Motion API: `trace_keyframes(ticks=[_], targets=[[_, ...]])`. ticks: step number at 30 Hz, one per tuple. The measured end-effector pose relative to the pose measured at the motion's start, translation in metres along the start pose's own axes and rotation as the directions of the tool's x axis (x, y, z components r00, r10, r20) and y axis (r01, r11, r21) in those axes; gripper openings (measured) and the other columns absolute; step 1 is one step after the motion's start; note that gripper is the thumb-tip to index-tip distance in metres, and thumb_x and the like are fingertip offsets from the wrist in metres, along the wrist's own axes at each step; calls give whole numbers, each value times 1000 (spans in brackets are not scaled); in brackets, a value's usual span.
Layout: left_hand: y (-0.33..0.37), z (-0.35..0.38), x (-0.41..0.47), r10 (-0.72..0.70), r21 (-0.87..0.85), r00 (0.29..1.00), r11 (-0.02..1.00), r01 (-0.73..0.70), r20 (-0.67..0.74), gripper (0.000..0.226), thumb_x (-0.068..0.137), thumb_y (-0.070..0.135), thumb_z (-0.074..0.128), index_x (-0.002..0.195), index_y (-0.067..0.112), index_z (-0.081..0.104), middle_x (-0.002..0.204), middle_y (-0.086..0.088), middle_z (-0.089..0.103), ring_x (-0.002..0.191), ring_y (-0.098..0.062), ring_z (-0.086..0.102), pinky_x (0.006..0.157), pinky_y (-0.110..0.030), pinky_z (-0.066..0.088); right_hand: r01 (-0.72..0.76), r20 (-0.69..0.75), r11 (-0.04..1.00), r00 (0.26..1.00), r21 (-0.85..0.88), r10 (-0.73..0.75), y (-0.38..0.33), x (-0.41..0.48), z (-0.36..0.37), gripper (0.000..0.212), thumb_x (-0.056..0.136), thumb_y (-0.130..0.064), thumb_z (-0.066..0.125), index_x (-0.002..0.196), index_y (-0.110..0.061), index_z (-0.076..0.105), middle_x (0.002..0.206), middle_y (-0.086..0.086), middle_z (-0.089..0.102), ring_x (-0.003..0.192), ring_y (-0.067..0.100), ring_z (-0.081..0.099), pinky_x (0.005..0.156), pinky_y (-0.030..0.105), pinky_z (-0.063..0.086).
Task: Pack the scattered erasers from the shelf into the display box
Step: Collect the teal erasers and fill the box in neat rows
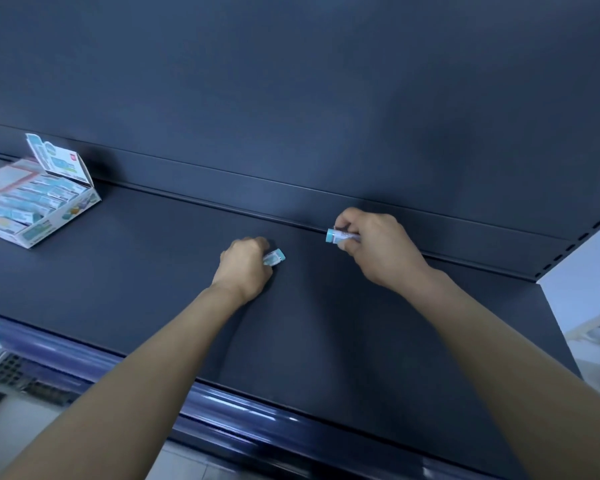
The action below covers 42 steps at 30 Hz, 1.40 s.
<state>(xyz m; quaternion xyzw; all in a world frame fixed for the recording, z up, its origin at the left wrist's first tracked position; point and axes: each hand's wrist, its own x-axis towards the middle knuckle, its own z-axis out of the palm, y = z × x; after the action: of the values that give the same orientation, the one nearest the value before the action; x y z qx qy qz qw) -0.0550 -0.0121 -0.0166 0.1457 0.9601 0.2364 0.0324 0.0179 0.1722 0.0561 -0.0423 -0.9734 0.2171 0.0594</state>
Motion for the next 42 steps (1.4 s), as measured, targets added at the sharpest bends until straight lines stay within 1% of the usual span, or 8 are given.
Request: trace_keyframes(ticks=[4, 8, 12, 17, 24, 28, 36, 42], targets=[[-18, -32, -7, 98, 9, 991, 995, -97, -96, 20, 81, 4, 53, 100, 7, 61, 100, -12, 55, 99, -32, 48, 82, -37, 40, -9, -59, 1000, 998, -16, 8, -35, 1, 2, 10, 91, -16, 57, 100, -15, 63, 94, 7, 67, 85, 29, 60, 77, 42, 53], [-62, -93, -24, 161, 33, 962, 987, -157, -221, 22, 82, 5, 52, 100, 11, 62, 101, -8, 55, 100, -29, 45, 81, -34, 34, 50, -110, 998, 992, -29, -53, -107, 10, 17, 8, 90, -14, 57, 95, -15, 63, 91, 6, 67, 81, 28, 59, 72, 38, 53], [-130, -163, -38, 228, 77, 912, 974, -215, -342, 23, 77, 5, 56, 99, 9, 64, 97, -13, 58, 96, -35, 49, 84, -44, 44, 130, -175, 991, 975, -32, -134, -198, 22, 41, 9, 91, -14, 55, 97, -14, 62, 98, 4, 61, 87, 28, 58, 78, 42, 52], [-214, -231, -59, 228, 92, 881, 974, -209, -416, 25, 75, 2, 57, 99, 7, 62, 99, -15, 60, 96, -37, 50, 87, -46, 44, 208, -240, 978, 948, -34, -210, -298, 40, 77, 12, 91, -13, 53, 100, -13, 61, 103, 5, 53, 88, 26, 55, 77, 40, 51], [-305, -282, -78, 148, 93, 884, 989, -119, -443, 24, 76, 5, 59, 100, 10, 61, 97, -10, 58, 96, -32, 49, 88, -44, 43, 289, -173, 957, 941, -33, -290, -388, 71, 120, 18, 91, -13, 51, 107, -14, 60, 107, 6, 53, 92, 26, 53, 79, 37, 49], [-335, -293, -70, 134, 97, 905, 990, -103, -404, 24, 79, 7, 60, 103, 10, 61, 98, -10, 58, 96, -30, 48, 89, -43, 43, 310, -134, 950, 941, -30, -311, -414, 95, 138, 20, 91, -11, 49, 109, -12, 59, 107, 7, 52, 90, 25, 50, 79, 36, 48], [-369, -301, -12, 207, 118, 943, 976, -181, -260, 24, 77, 6, 60, 100, 12, 63, 89, -2, 54, 89, -25, 49, 88, -37, 41, 306, -118, 952, 945, -3, -305, -426, 155, 170, 18, 92, -10, 49, 107, -10, 60, 106, 8, 53, 83, 21, 44, 74, 30, 41], [-383, -299, 41, 265, 154, 945, 959, -237, -192, 24, 76, 5, 60, 98, 11, 65, 87, -5, 58, 84, -23, 47, 82, -29, 35, 275, -94, 962, 957, 0, -273, -422, 197, 182, 21, 92, -10, 49, 111, -12, 59, 109, 7, 53, 85, 20, 46, 72, 26, 37]])
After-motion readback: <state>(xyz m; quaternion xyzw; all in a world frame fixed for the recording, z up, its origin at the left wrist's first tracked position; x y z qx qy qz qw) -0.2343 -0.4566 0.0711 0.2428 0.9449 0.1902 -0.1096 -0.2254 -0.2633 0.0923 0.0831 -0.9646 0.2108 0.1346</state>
